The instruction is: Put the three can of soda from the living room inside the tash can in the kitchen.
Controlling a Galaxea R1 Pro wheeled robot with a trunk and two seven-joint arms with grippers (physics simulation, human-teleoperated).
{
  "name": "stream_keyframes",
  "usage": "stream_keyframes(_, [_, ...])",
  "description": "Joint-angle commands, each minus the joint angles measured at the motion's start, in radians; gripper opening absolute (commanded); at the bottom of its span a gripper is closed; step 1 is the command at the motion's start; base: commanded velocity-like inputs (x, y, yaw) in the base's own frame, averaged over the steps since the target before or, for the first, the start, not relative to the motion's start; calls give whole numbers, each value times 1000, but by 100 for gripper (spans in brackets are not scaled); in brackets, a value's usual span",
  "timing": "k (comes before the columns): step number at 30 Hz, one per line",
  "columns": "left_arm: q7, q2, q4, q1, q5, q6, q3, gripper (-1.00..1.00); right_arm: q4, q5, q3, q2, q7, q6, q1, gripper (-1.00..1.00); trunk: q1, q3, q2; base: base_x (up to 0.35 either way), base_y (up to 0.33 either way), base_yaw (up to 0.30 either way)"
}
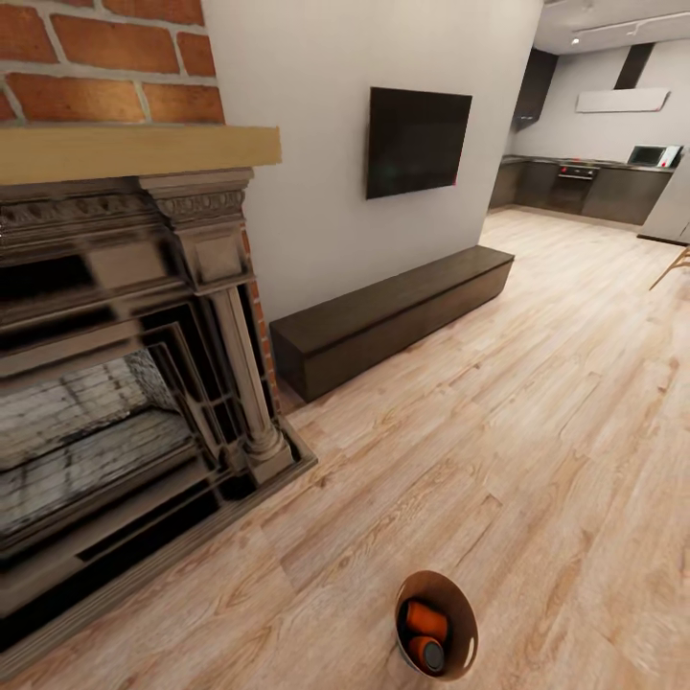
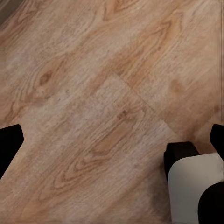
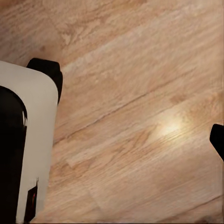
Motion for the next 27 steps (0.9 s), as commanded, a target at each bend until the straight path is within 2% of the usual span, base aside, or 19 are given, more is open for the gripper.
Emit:
stream_keyframes(1, [0, -5, 0, 1, 0, 0, 0, 100, 1, 0, 0, -3, 0, -2, 7, 100, -4, 3, 7, 0, 0, 0])
stream_keyframes(5, [0, -20, 1, 2, -1, -1, -1, 100, 5, -5, 0, -17, 0, -9, 34, 100, -19, 16, 35, 0, 0, 0])
stream_keyframes(7, [0, -22, 1, 3, -1, -1, -1, 100, 6, -20, 0, -20, 0, -10, 47, 100, -27, 22, 49, 0, 0, 0])
stream_keyframes(8, [-1, -23, 1, 3, -1, -1, -1, 100, 6, -32, 0, -22, 0, -10, 54, 100, -31, 25, 56, 0, 0, 0])
stream_keyframes(10, [-2, -26, 1, 3, -3, 1, -2, 100, 6, -101, -1, -26, 0, -21, 79, 100, -38, 31, 70, 0, 0, 0])
stream_keyframes(13, [-3, -37, 2, 3, -3, 4, -2, 100, 7, -148, 0, -35, 0, -46, 104, 100, -50, 41, 91, 0, 0, 0])
stream_keyframes(18, [-5, -45, 2, 3, -4, 5, -2, 100, 7, -171, 1, -41, 0, -59, 118, 100, -69, 57, 126, 0, 0, 0])
stream_keyframes(27, [-11, -49, 5, 3, -6, 23, -3, 100, 7, -184, 2, -44, 0, -67, 154, 100, -104, 85, 189, 0, 0, 0])
